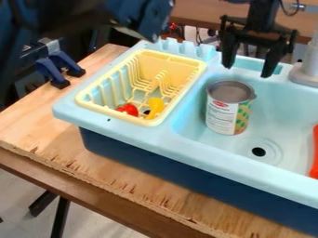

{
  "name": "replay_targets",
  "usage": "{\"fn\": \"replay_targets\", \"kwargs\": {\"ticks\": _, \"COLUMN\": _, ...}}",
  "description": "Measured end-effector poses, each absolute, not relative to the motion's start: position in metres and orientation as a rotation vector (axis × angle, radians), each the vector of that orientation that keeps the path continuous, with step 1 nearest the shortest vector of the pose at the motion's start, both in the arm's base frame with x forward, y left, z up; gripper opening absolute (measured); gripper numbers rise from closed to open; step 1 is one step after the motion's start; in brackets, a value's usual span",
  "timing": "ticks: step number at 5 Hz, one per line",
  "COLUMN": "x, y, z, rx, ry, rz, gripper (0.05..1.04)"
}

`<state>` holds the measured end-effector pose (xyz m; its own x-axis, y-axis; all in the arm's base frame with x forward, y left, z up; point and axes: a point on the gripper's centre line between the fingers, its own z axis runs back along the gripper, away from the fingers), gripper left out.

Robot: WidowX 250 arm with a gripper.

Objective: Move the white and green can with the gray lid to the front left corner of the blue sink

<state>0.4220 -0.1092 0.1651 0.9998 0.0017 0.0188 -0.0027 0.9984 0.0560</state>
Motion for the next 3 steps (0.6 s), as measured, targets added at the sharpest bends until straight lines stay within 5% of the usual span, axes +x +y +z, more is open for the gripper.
{"fn": "replay_targets", "kwargs": {"ticks": 3, "x": 0.399, "y": -0.108, "z": 0.14, "rx": 0.084, "ry": 0.036, "rz": 0.037, "gripper": 1.001}}
